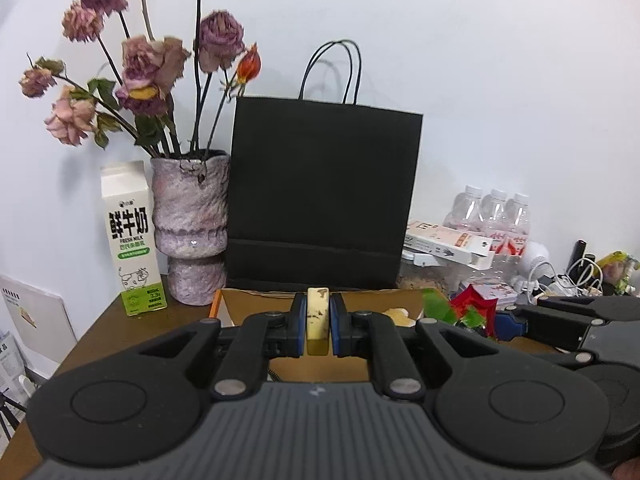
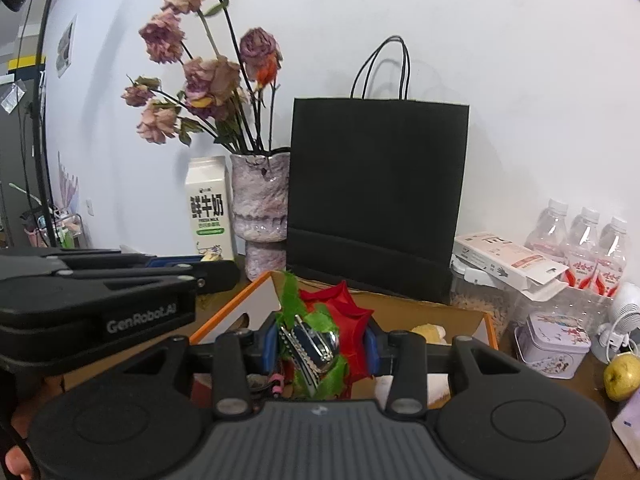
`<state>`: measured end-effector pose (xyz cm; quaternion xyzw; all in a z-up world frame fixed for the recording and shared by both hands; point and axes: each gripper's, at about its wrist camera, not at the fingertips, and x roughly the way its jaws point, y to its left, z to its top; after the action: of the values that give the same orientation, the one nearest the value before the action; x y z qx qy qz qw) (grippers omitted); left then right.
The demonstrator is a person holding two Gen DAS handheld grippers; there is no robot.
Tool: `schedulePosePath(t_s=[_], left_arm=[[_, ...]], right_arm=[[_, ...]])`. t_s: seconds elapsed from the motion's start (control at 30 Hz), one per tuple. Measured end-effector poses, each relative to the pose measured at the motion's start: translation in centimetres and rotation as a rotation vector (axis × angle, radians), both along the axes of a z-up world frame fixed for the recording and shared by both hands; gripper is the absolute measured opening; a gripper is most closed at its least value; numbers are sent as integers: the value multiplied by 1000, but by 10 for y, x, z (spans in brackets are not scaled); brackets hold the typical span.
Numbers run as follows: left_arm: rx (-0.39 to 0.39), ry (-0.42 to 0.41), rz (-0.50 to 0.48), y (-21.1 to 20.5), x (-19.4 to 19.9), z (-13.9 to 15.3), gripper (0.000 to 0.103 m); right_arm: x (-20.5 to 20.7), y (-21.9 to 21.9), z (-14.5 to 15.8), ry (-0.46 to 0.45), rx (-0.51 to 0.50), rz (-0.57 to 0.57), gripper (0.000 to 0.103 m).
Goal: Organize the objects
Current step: 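Carry the yellow block and ribbon bow toward the red box, then open both grippers to drop the block and bow into the box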
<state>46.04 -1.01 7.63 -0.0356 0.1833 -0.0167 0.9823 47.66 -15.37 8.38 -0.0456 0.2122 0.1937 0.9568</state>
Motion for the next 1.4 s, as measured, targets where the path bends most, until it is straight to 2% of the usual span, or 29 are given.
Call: schedulePosePath(t_s=[0.17, 0.37, 0.53, 0.6, 0.8, 1.4], left_arm=[[-8, 19, 20, 4, 26, -12, 12], [-21, -3, 43, 8, 49, -29, 12], [3, -39, 83, 10, 58, -47, 12], [18, -13, 79, 10, 64, -54, 12], [7, 31, 73, 15, 73, -65, 12], [22, 55, 52, 12, 76, -74, 12]], right_arm=[[26, 5, -18, 19, -6, 3, 39], [48, 1, -44, 24, 33, -27, 39], [58, -6, -65, 4, 45, -48, 39], [59, -10, -70, 8, 61, -51, 39], [64, -17, -78, 24, 71, -65, 39], [70, -16, -88, 35, 38, -97, 39]])
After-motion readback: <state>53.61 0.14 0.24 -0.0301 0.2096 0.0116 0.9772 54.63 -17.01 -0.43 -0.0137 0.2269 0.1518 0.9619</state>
